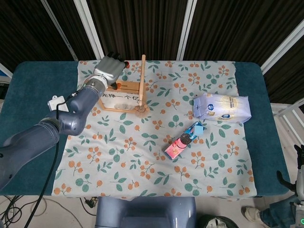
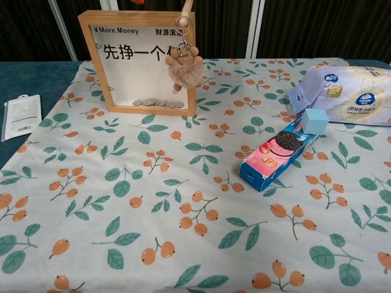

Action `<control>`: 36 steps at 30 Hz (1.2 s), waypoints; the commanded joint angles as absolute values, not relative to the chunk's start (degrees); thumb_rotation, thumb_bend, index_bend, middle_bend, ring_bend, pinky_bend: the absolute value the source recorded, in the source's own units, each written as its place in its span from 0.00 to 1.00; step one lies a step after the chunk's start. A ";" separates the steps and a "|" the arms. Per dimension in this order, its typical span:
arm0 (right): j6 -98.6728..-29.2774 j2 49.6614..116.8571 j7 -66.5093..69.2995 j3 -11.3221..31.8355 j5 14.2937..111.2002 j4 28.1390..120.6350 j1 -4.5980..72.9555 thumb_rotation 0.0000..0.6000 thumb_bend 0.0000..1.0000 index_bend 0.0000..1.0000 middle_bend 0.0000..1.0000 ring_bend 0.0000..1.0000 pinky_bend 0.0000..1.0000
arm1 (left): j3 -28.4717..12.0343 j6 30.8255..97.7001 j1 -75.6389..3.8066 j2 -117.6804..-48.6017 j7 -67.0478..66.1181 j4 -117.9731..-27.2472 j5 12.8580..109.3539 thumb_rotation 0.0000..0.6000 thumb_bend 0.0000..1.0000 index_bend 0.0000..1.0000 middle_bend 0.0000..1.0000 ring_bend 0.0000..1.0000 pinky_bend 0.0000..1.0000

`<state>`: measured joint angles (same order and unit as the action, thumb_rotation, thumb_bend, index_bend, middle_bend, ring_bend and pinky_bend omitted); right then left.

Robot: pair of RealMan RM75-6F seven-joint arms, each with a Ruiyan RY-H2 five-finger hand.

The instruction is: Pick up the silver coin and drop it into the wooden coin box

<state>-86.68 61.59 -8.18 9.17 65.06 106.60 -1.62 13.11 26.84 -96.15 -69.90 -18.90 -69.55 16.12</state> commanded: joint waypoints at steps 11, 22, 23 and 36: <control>-86.97 61.68 -7.61 9.09 66.62 105.75 -1.47 1.00 0.37 0.10 0.05 0.00 0.00 | 8.33 57.15 -83.36 -52.94 -18.91 -98.06 27.83 1.00 0.31 0.21 0.10 0.00 0.00; -87.77 61.48 -4.02 7.64 75.15 101.93 -0.92 1.00 0.37 0.10 0.05 0.00 0.00 | 13.26 84.47 -57.23 -54.57 -15.43 -111.10 51.79 1.00 0.31 0.19 0.06 0.00 0.00; -87.79 61.45 -3.83 7.45 75.80 101.59 -0.87 1.00 0.37 0.10 0.05 0.00 0.00 | 13.74 86.26 -55.06 -55.26 -15.16 -111.24 53.73 1.00 0.31 0.19 0.05 0.00 0.00; -89.31 62.04 -5.71 5.39 83.90 98.06 -0.06 1.00 0.37 0.10 0.05 0.00 0.00 | 19.04 93.02 -33.92 -61.38 -7.91 -106.86 68.99 1.00 0.30 0.18 0.03 0.00 0.00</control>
<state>-89.18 61.88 -5.40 5.65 83.47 98.38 -0.20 18.05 91.86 -36.50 -60.17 -9.46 -108.51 66.52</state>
